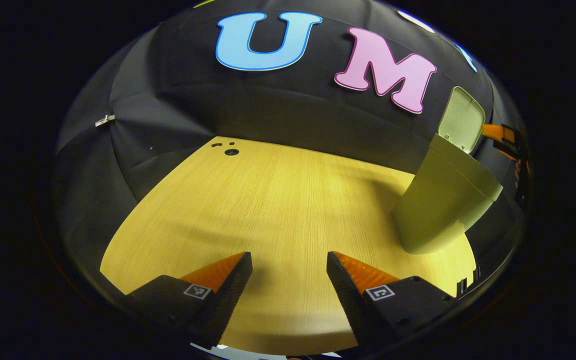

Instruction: Press the lid of the desktop garbage bin to open it, pick up the crumpled paper on the desktop and throw it into the bin, then pick up the pop can on the desktop and drop it into the bin, and finally close the garbage bin lid.

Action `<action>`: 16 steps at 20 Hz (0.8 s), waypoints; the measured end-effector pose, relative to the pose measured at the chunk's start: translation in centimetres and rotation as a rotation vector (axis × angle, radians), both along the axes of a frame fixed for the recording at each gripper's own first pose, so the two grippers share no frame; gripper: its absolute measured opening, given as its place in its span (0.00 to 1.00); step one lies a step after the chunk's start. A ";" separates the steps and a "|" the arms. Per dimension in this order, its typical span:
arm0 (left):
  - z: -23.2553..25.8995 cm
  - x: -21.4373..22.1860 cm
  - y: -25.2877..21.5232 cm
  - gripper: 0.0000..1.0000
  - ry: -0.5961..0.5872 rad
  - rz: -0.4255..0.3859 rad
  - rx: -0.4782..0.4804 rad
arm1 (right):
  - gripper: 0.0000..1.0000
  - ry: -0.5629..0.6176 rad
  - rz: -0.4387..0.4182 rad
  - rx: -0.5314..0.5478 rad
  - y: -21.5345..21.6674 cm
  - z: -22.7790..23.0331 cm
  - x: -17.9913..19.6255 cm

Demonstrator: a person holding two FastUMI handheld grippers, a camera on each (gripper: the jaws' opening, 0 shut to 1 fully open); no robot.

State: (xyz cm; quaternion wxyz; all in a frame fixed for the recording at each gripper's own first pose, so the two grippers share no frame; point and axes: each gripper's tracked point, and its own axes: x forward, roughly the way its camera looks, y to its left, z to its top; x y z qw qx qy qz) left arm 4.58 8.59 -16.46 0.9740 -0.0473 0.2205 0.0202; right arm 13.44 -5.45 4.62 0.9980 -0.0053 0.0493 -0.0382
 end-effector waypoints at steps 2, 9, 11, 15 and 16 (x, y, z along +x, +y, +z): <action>-0.3 -0.1 0.0 0.96 0.004 0.007 -0.007 | 0.98 -0.036 0.008 0.010 0.1 2.3 0.2; -1.0 -0.7 0.5 0.96 0.009 0.043 -0.025 | 0.97 -0.147 0.016 -0.028 -0.7 9.9 2.4; -1.1 -0.8 0.7 0.96 0.010 0.056 -0.032 | 0.97 -0.177 0.024 -0.032 -0.9 11.2 3.7; -1.1 -1.1 1.0 0.96 0.003 0.086 -0.052 | 0.94 -0.171 0.035 -0.021 -0.5 12.7 5.8; -1.0 -1.0 1.1 0.96 -0.001 0.096 -0.056 | 0.97 -0.167 0.041 -0.010 -0.4 13.0 6.4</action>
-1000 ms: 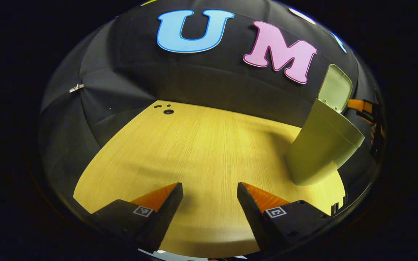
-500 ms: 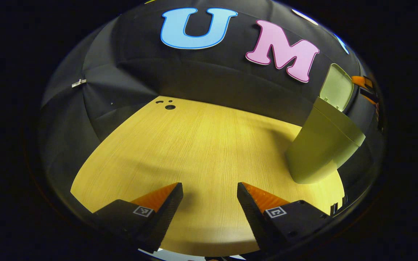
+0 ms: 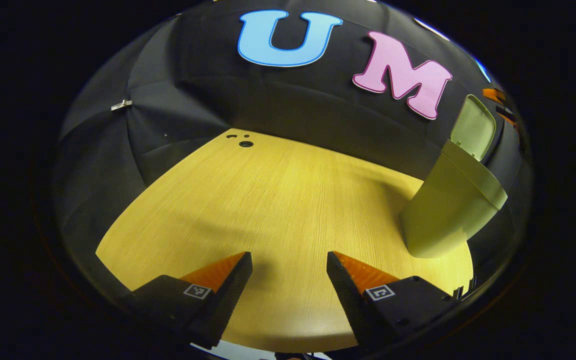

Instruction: Press the lid of the desktop garbage bin to open it, pick up the crumpled paper on the desktop and throw it into the bin, then pick up the pop can on the desktop and drop it into the bin, and finally close the garbage bin lid.

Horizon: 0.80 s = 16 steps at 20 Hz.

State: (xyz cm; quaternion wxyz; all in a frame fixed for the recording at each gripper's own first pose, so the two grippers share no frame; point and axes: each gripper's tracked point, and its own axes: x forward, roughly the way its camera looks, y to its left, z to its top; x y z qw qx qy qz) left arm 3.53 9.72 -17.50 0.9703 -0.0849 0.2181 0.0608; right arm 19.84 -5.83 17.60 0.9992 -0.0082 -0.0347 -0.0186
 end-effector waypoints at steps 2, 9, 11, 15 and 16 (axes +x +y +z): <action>-0.2 0.0 0.4 0.96 -0.001 0.025 -0.008 | 0.97 0.003 0.006 0.011 0.4 1.0 0.7; -0.5 -1.1 1.2 0.96 -0.001 0.094 -0.023 | 0.97 0.031 -0.022 -0.003 -1.4 -0.2 5.3; -0.4 -1.3 1.2 0.96 -0.004 0.100 -0.018 | 0.97 0.070 -0.011 0.005 -1.2 -1.4 5.8; -0.4 -1.8 1.1 0.96 -0.010 0.092 -0.018 | 0.96 0.097 -0.006 -0.028 -1.0 -1.9 5.2; -0.4 -2.0 1.0 0.96 -0.012 0.087 -0.019 | 0.96 0.098 -0.005 -0.041 -0.9 -2.0 4.7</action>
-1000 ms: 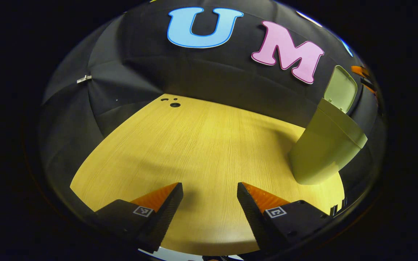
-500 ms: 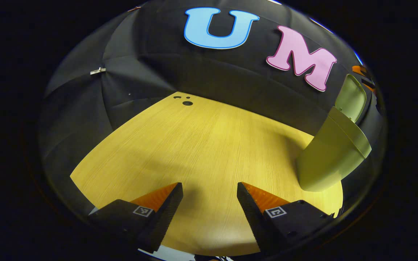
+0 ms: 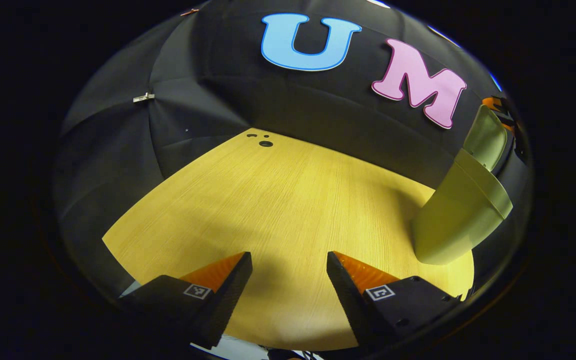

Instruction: Press the lid of the desktop garbage bin to open it, pick up the crumpled paper on the desktop and throw it into the bin, then pick up the pop can on the desktop and drop it into the bin, and finally close the garbage bin lid.

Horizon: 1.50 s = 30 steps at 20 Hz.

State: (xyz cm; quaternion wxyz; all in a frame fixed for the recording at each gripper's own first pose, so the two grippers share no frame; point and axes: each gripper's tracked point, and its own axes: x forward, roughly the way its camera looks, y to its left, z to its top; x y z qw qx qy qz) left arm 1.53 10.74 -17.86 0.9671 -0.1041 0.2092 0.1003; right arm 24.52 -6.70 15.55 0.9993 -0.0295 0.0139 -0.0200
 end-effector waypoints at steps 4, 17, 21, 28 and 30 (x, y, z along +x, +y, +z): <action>-0.1 -0.9 0.1 0.96 -0.008 -0.014 0.014 | 0.96 -0.003 -0.007 -0.037 0.2 -0.5 -2.2; -0.8 -6.5 0.5 0.96 -0.036 -0.061 0.026 | 0.96 0.093 -0.029 -0.036 1.0 -8.8 -11.4; 0.7 -7.6 0.0 0.96 -0.083 -0.088 0.011 | 0.96 0.129 -0.041 -0.038 1.2 -11.2 -12.7; 0.2 -9.0 -0.7 0.96 -0.066 -0.144 0.065 | 0.96 0.203 -0.058 0.010 1.8 -15.5 -13.8; -0.3 -9.4 -0.8 0.96 -0.055 -0.153 0.067 | 0.96 0.228 -0.059 0.025 2.0 -16.9 -14.2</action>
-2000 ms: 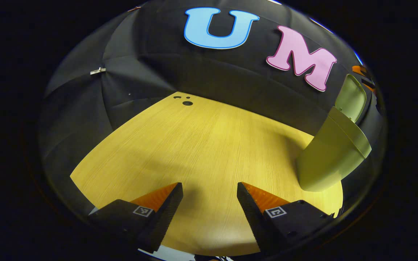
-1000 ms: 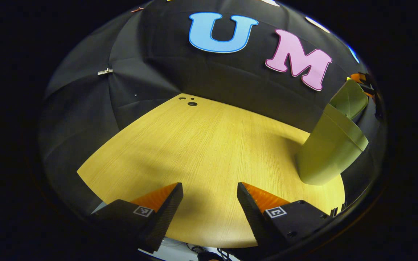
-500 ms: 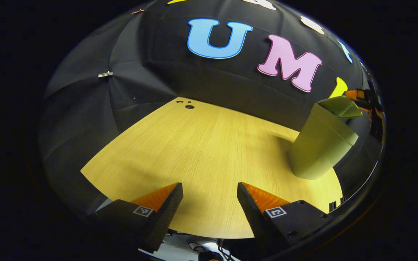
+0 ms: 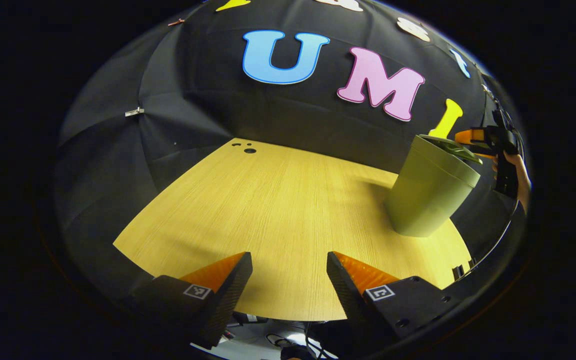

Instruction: Press the lid of the desktop garbage bin to open it, pick up the crumpled paper on the desktop and throw it into the bin, then pick up the pop can on the desktop and drop it into the bin, and finally close the garbage bin lid.

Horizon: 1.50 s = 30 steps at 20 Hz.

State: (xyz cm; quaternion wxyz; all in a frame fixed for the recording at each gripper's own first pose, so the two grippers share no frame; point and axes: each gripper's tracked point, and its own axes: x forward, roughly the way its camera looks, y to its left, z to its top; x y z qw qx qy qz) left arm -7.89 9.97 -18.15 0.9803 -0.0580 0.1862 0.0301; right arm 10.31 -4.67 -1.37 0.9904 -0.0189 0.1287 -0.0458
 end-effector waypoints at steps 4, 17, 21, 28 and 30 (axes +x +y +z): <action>-0.5 -0.8 0.1 0.96 0.011 -0.008 0.009 | 0.96 0.034 0.007 0.032 0.4 -2.0 -0.7; -2.3 -2.4 0.5 0.96 0.049 0.028 0.016 | 0.98 -0.003 0.025 0.062 0.7 -2.4 -0.8; -1.3 -1.5 -0.3 0.96 0.018 0.019 0.007 | 0.97 -0.016 0.039 0.034 0.7 -2.2 -1.2; 3.5 -0.5 -2.0 0.96 -0.084 -0.019 0.026 | 0.96 -0.206 0.056 0.026 3.0 4.1 -5.8; 5.9 -0.9 -3.1 0.96 -0.130 -0.033 -0.013 | 0.96 -0.220 0.104 0.086 5.3 4.7 -7.8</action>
